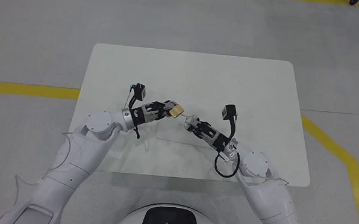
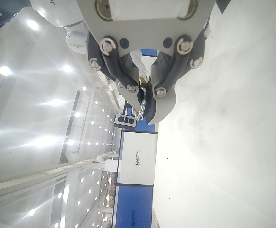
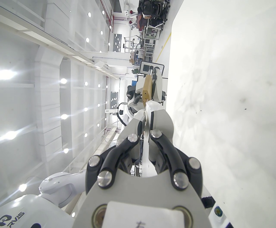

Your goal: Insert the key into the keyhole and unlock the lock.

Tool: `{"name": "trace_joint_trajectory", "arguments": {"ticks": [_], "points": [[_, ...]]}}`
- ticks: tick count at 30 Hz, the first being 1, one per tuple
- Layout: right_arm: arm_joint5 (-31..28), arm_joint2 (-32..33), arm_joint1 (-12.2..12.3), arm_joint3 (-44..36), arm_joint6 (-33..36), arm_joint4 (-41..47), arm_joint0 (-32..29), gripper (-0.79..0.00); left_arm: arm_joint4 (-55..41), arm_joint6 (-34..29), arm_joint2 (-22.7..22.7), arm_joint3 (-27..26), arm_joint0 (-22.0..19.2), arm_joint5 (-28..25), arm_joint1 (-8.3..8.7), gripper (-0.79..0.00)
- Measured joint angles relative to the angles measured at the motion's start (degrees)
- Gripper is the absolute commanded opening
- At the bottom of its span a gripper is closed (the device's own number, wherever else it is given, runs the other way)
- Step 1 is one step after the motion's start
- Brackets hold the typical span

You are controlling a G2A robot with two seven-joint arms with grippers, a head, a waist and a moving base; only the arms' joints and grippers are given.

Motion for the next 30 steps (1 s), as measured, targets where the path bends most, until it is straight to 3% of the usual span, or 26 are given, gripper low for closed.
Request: {"name": "trace_joint_trajectory", "arguments": {"ticks": [30], "points": [[0.5,-0.9,-0.5,-0.6,-0.4,-2.5,-0.2,-0.785,1.0,-0.6,0.2,-0.2,-0.2,0.1,-0.22,-0.785]]}}
